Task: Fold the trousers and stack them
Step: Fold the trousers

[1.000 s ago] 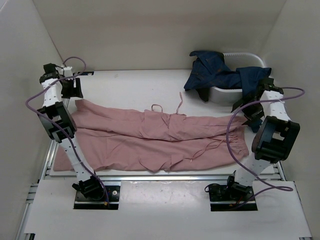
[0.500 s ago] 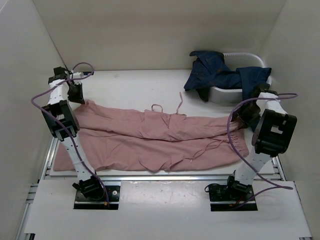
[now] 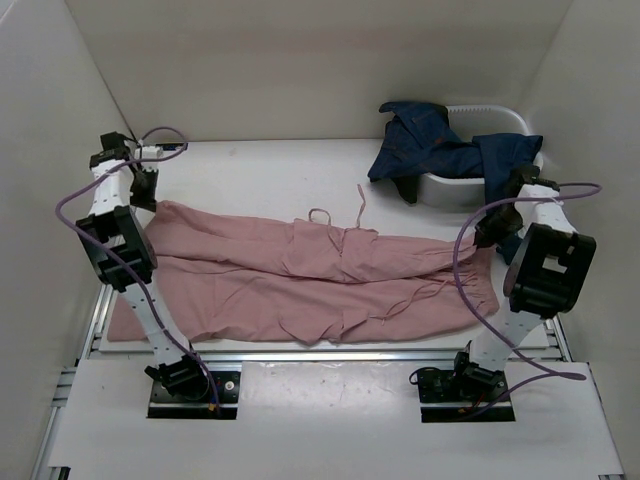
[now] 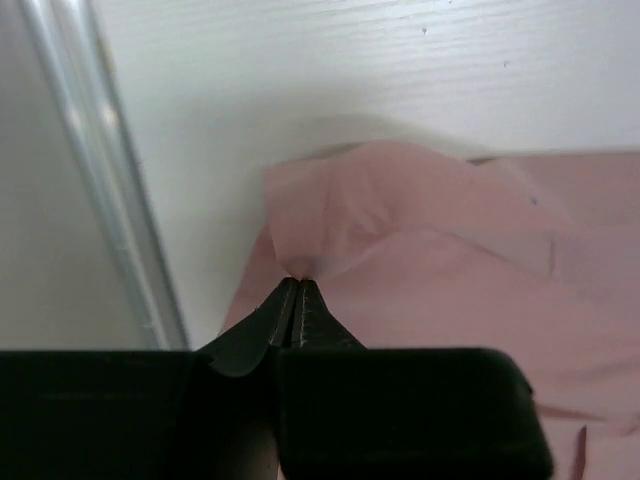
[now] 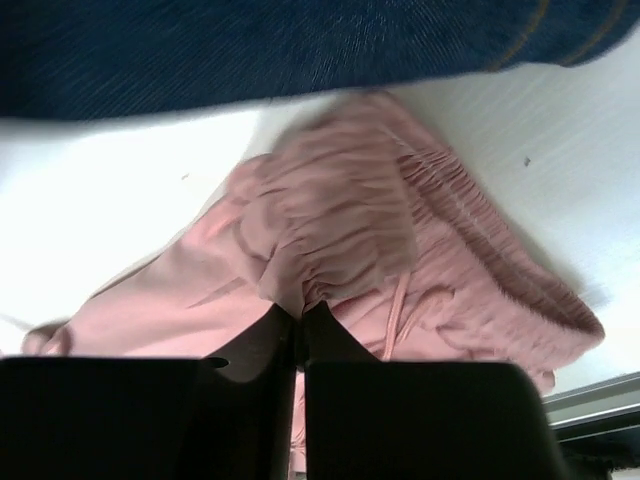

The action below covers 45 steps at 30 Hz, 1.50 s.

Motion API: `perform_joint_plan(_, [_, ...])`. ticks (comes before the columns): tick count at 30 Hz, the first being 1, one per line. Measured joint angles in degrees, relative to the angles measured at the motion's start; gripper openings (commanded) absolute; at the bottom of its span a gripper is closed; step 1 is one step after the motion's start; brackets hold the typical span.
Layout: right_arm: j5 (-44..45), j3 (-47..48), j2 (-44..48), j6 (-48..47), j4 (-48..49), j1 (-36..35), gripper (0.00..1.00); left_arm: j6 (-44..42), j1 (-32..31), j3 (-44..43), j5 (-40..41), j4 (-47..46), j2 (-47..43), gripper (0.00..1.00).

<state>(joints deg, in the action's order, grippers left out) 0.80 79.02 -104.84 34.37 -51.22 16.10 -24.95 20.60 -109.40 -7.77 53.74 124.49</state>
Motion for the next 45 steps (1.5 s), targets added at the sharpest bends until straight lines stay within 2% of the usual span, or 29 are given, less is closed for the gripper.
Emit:
perform_joint_plan(6, [0.5, -2.1, 12.9, 0.1, 0.1, 0.2, 0.00, -4.2, 1.4, 3.5, 2.9, 1.7, -15.0, 0.14])
perform_joint_plan(12, [-0.7, -10.1, 24.8, 1.0, 0.3, 3.5, 0.00, -7.9, 7.5, 11.8, 5.5, 3.0, -28.7, 0.14])
perform_joint_plan(16, [-1.1, -18.4, 29.2, 1.8, 1.7, 6.6, 0.00, -10.9, 12.9, 22.8, 8.1, 3.1, -36.6, 0.14])
perform_joint_plan(19, [-1.3, -25.8, 34.8, 3.1, 2.1, 9.7, 0.00, -14.0, 17.2, 34.6, 9.7, 2.8, -42.9, 0.14])
perform_joint_plan(23, [-2.4, -33.5, 40.7, 4.7, 3.5, 11.7, 0.00, -18.2, 22.8, 47.3, 11.0, 3.0, -47.5, 0.14])
perform_joint_plan(25, [-3.2, -36.3, 41.2, 5.2, 3.9, 11.7, 0.00, -19.7, 24.4, 49.3, 10.8, 3.2, -47.4, 0.15])
perform_joint_plan(28, [-4.0, -37.8, 41.1, 5.2, 4.8, 11.7, 0.00, -20.2, 24.6, 47.9, 7.6, 3.3, -46.3, 0.29])
perform_joint_plan(29, [-4.1, -37.8, 41.1, 5.0, 5.2, 11.7, 0.00, -19.3, 24.1, 45.7, 5.9, 4.2, -45.1, 0.42])
perform_joint_plan(32, [-4.5, -37.8, 40.5, 4.0, 6.7, 11.7, 0.00, -15.4, 20.6, 34.3, -0.8, 4.6, -38.8, 0.62])
perform_joint_plan(35, [-4.7, -37.7, 39.2, 2.9, 7.3, 11.7, 0.00, -10.6, 15.7, 24.3, -6.1, 3.0, -31.9, 0.67])
perform_joint_plan(38, [-4.6, -36.7, 37.7, 2.0, 7.3, 11.7, 0.00, -6.4, 10.4, 17.1, -8.0, 2.3, -23.8, 0.72])
perform_joint_plan(41, [-4.0, -35.2, 36.7, 1.2, 7.3, 11.7, 0.00, -3.5, 6.7, 13.9, -8.6, 1.5, -15.4, 0.76])
perform_joint_plan(45, [-3.1, -33.4, 35.1, 0.7, 7.0, 11.7, 0.00, -0.6, 4.2, 13.4, -8.3, 1.6, -6.3, 0.76])
